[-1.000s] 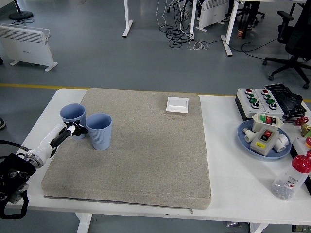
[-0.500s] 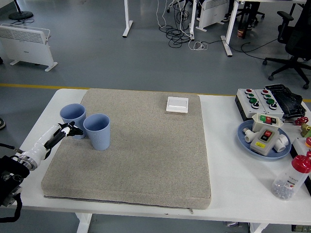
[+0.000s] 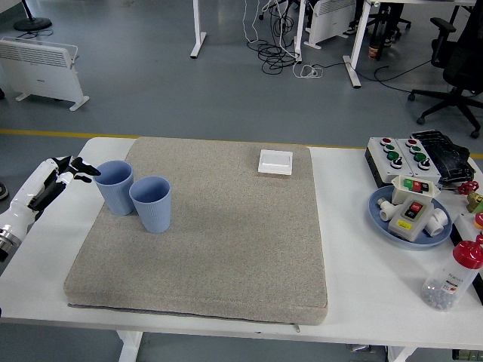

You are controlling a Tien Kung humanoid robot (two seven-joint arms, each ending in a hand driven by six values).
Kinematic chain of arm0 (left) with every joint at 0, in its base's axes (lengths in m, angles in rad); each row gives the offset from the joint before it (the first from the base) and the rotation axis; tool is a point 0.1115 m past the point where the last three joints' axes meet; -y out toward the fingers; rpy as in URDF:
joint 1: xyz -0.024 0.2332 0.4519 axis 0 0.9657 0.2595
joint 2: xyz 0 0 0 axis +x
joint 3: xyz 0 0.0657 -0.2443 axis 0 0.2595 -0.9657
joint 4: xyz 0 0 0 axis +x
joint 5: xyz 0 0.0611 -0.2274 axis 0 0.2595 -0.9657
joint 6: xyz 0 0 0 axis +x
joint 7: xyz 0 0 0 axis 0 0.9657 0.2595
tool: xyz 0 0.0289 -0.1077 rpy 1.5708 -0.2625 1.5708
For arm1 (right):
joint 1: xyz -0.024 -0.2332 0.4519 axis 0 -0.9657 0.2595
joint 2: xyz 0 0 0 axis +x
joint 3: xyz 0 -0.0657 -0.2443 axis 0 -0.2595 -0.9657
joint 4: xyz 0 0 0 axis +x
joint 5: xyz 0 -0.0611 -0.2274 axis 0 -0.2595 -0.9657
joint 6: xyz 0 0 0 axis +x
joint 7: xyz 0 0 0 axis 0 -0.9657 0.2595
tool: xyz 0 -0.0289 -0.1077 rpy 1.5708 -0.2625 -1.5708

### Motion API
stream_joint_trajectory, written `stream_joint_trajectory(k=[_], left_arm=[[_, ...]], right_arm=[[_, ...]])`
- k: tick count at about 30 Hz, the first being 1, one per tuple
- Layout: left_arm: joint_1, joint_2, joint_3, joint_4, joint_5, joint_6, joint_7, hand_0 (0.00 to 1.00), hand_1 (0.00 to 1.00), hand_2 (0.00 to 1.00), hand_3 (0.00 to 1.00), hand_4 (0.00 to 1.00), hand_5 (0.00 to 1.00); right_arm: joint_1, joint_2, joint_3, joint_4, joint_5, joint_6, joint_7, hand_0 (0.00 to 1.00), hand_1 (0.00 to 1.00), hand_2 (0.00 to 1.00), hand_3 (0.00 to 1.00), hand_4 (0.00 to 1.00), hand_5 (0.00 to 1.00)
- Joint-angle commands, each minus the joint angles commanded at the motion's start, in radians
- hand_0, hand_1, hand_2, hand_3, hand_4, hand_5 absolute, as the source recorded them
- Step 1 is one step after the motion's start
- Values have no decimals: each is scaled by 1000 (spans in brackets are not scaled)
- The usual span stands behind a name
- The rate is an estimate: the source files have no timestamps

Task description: Push cup pick cup insert cup

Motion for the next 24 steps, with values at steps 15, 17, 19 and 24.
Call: stream_joint_trajectory(k=[15, 17, 19, 24], left_arm=[[-389, 90, 436, -77, 269, -87, 340, 887, 907, 998, 998, 975, 513], [-432, 77, 514, -57, 287, -96, 369, 887, 907, 998, 998, 975, 513], [-449, 72, 554, -49, 291, -102, 380, 887, 907, 998, 998, 975, 513], [-491, 50, 636, -19, 302, -128, 411, 895, 911, 998, 998, 979, 492]], right_arm=[[-4, -2, -21, 0, 23, -3, -3, 775, 715, 716, 619, 285, 560], [-5, -2, -27, 0, 31, -4, -2, 775, 715, 716, 619, 285, 560], [-6, -2, -28, 0, 34, -5, -1, 775, 715, 716, 619, 285, 560], [-7, -2, -31, 0, 35, -5, -2, 774, 715, 717, 619, 285, 559]])
